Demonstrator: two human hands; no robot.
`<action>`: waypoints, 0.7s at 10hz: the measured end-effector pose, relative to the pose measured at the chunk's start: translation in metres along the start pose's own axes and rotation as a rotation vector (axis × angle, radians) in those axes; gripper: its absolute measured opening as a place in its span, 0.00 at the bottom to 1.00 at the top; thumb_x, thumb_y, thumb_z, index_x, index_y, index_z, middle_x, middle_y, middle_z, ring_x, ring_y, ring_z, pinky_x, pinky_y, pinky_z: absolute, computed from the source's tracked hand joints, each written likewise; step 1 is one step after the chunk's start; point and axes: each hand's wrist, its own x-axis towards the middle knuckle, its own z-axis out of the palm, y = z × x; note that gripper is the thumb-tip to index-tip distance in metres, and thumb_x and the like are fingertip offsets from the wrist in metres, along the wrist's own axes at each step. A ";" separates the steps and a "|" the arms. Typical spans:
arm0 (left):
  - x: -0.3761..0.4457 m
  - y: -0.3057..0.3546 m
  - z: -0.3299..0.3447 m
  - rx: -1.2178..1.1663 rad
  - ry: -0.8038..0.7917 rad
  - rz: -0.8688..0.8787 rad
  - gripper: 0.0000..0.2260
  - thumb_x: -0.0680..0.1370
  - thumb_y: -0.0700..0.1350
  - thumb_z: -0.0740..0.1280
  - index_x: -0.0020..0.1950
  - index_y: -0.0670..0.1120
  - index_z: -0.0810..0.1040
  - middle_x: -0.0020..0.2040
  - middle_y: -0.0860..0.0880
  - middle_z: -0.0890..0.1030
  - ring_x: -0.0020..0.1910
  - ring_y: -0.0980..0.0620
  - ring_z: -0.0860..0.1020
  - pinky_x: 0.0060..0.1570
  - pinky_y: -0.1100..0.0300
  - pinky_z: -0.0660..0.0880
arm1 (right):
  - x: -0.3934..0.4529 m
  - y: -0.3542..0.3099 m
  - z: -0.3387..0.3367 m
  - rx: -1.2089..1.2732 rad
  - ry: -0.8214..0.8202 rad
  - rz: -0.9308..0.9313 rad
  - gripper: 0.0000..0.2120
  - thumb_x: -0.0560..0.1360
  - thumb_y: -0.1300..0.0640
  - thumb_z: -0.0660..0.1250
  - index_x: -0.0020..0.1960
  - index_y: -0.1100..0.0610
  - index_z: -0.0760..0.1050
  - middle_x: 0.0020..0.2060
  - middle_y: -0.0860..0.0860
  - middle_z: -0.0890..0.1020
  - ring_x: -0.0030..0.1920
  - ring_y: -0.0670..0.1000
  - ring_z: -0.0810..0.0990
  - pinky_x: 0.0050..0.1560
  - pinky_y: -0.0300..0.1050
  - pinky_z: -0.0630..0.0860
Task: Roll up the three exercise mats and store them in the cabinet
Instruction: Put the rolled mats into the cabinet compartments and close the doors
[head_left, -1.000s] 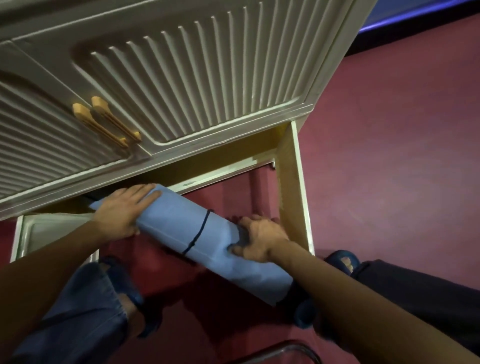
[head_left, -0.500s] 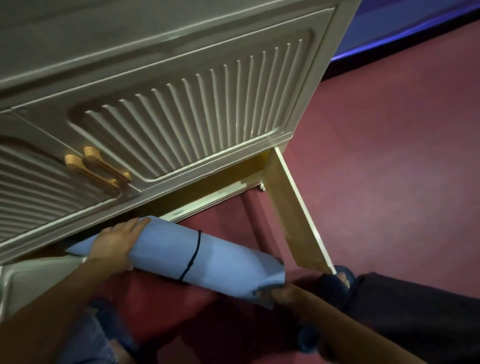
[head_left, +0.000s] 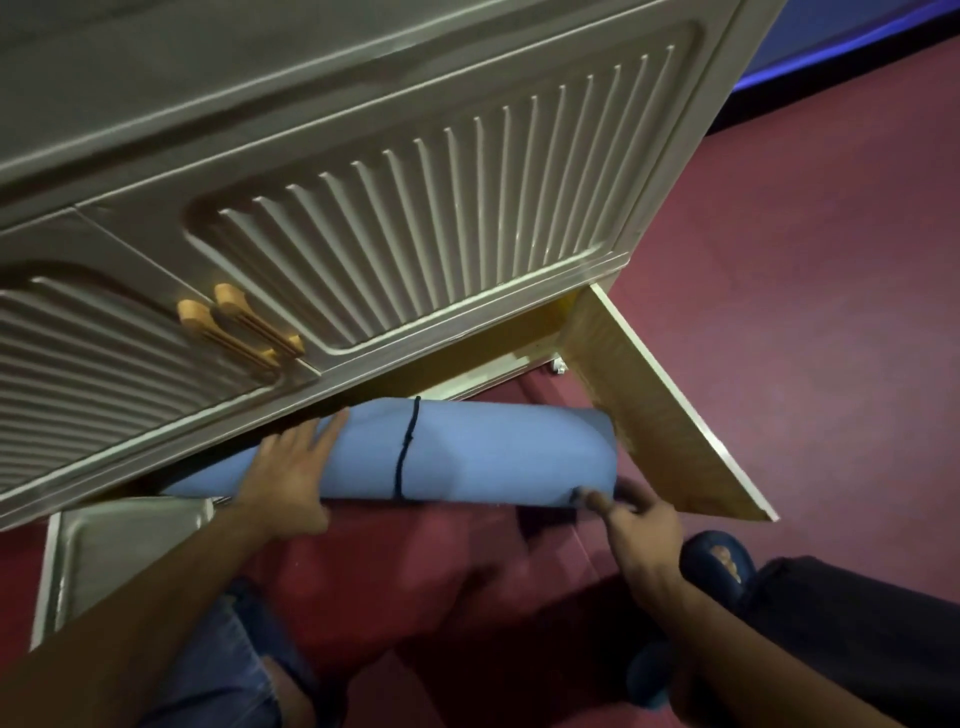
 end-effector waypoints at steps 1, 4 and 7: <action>0.007 0.024 0.003 0.012 0.068 -0.060 0.65 0.52 0.68 0.81 0.81 0.46 0.58 0.65 0.40 0.74 0.62 0.37 0.74 0.62 0.42 0.68 | 0.009 -0.036 0.004 0.075 0.025 -0.123 0.23 0.70 0.50 0.79 0.63 0.51 0.81 0.50 0.49 0.84 0.51 0.50 0.83 0.55 0.47 0.79; 0.044 0.036 -0.039 -0.277 -0.135 -0.477 0.40 0.63 0.64 0.81 0.69 0.47 0.76 0.60 0.46 0.79 0.64 0.42 0.77 0.64 0.48 0.74 | 0.031 -0.117 0.014 0.081 -0.022 -0.400 0.22 0.76 0.63 0.70 0.70 0.61 0.75 0.56 0.55 0.71 0.41 0.36 0.76 0.43 0.30 0.77; 0.047 0.030 -0.051 -0.378 -0.120 -0.526 0.34 0.76 0.59 0.74 0.75 0.40 0.72 0.75 0.35 0.70 0.75 0.34 0.67 0.74 0.39 0.61 | 0.045 -0.136 0.023 0.334 -0.153 -0.446 0.21 0.76 0.67 0.66 0.67 0.54 0.76 0.61 0.53 0.81 0.51 0.48 0.83 0.58 0.55 0.81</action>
